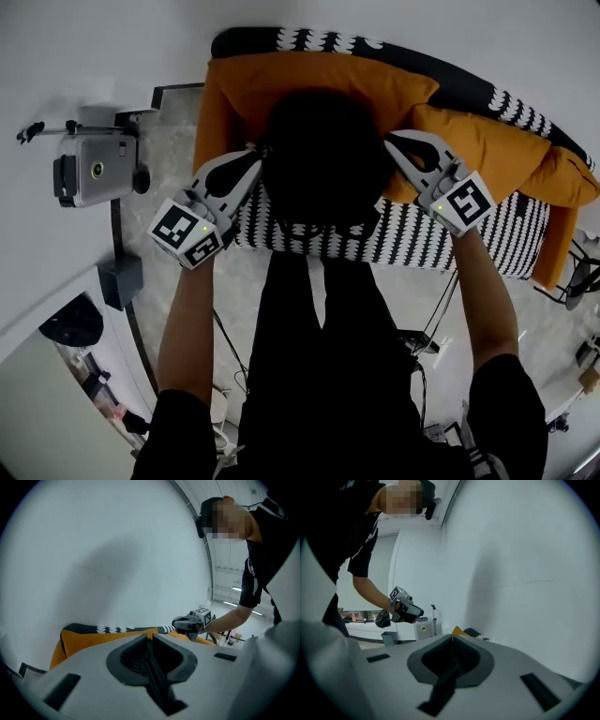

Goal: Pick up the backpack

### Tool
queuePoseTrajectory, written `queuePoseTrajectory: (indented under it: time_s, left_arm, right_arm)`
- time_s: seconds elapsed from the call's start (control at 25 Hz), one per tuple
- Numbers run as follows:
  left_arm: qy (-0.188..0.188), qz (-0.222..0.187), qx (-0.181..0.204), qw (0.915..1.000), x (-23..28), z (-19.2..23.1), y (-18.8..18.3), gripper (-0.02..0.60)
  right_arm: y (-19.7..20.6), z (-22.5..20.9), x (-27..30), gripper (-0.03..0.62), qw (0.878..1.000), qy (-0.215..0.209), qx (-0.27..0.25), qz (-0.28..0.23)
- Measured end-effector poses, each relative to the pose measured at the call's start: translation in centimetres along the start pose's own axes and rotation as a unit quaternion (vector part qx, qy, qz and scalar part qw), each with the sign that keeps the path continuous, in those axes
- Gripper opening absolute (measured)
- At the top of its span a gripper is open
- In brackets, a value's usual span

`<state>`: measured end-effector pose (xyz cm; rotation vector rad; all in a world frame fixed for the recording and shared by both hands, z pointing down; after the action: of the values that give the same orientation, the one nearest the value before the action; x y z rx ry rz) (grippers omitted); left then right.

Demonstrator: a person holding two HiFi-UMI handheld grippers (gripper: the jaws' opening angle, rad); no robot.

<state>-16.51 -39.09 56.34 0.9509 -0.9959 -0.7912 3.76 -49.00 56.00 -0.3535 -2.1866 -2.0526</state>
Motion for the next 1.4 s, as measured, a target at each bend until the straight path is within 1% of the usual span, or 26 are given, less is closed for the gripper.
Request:
queuePoseTrajectory:
  time_s: [0.08,0.12,0.28,0.36,0.48,0.52,0.56,0.6,0.64,0.72,0.76,0.84,1.08,1.24,1.4]
  left_arm:
    - [0.002,0.002,-0.002,1.0000,0.8,0.3,0.6,0.023]
    - [0.004,0.004,-0.002,1.0000,1.1,0.4,0.9,0.024]
    - [0.001,0.010,-0.007,0.9999,2.2,1.1,2.4,0.025]
    - [0.000,0.014,-0.009,0.9999,2.8,1.7,3.0,0.025]
    - [0.001,0.024,-0.006,0.9997,4.0,2.6,3.8,0.028]
    - [0.001,0.027,-0.004,0.9996,4.4,3.0,4.0,0.039]
    - [0.000,0.029,-0.003,0.9996,4.8,3.3,4.2,0.065]
    - [-0.002,0.030,-0.002,0.9995,5.1,3.6,4.3,0.097]
    - [-0.003,0.031,-0.002,0.9995,5.4,3.8,4.4,0.107]
    - [-0.006,0.033,0.000,0.9994,5.9,4.2,4.7,0.111]
    - [-0.006,0.034,0.001,0.9994,6.3,4.4,4.8,0.115]
    - [-0.006,0.037,0.003,0.9993,6.9,4.7,5.2,0.118]
    - [-0.007,0.045,0.005,0.9990,8.3,6.0,6.1,0.124]
    - [-0.003,0.050,0.009,0.9987,9.6,6.1,6.4,0.132]
    - [0.001,0.057,0.015,0.9983,10.5,6.4,6.9,0.138]
  right_arm:
    - [1.1,-1.1,0.3,0.028,0.999,-0.013,-0.022,0.046]
    - [1.1,-1.8,0.6,0.028,0.998,-0.016,-0.025,0.056]
    - [1.2,-4.7,0.9,0.028,0.999,0.002,0.011,0.030]
    - [2.4,-5.1,1.3,0.028,0.999,0.002,0.013,0.042]
    - [4.1,-5.6,2.0,0.029,0.998,-0.016,0.005,0.065]
    - [4.5,-5.9,2.3,0.029,0.997,-0.023,0.002,0.072]
    - [4.7,-6.2,2.6,0.029,0.997,-0.027,0.004,0.075]
    - [4.7,-6.4,2.9,0.029,0.997,-0.029,0.009,0.074]
    - [4.8,-6.6,3.2,0.029,0.997,-0.030,0.017,0.068]
    - [5.1,-6.7,3.6,0.032,0.997,-0.031,0.030,0.058]
    - [5.4,-6.6,3.7,0.043,0.997,-0.031,0.035,0.055]
    - [6.2,-6.5,3.8,0.085,0.997,-0.032,0.044,0.055]
    - [7.2,-6.6,4.7,0.105,0.996,-0.039,0.062,0.042]
    - [7.9,-6.5,5.3,0.114,0.996,-0.042,0.077,0.036]
    - [8.5,-6.1,6.1,0.117,0.996,-0.043,0.072,0.042]
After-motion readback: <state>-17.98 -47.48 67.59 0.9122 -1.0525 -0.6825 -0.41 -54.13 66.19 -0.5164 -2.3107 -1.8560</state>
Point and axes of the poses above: the fingertips, and each gripper's own axes: x forward along the fingers, z to its left, y out of its underside, the point moved 2 cm from there along -x, backward along the fingers, and after that the axes turned 15 degrees about -y, right-handed, at the moved point
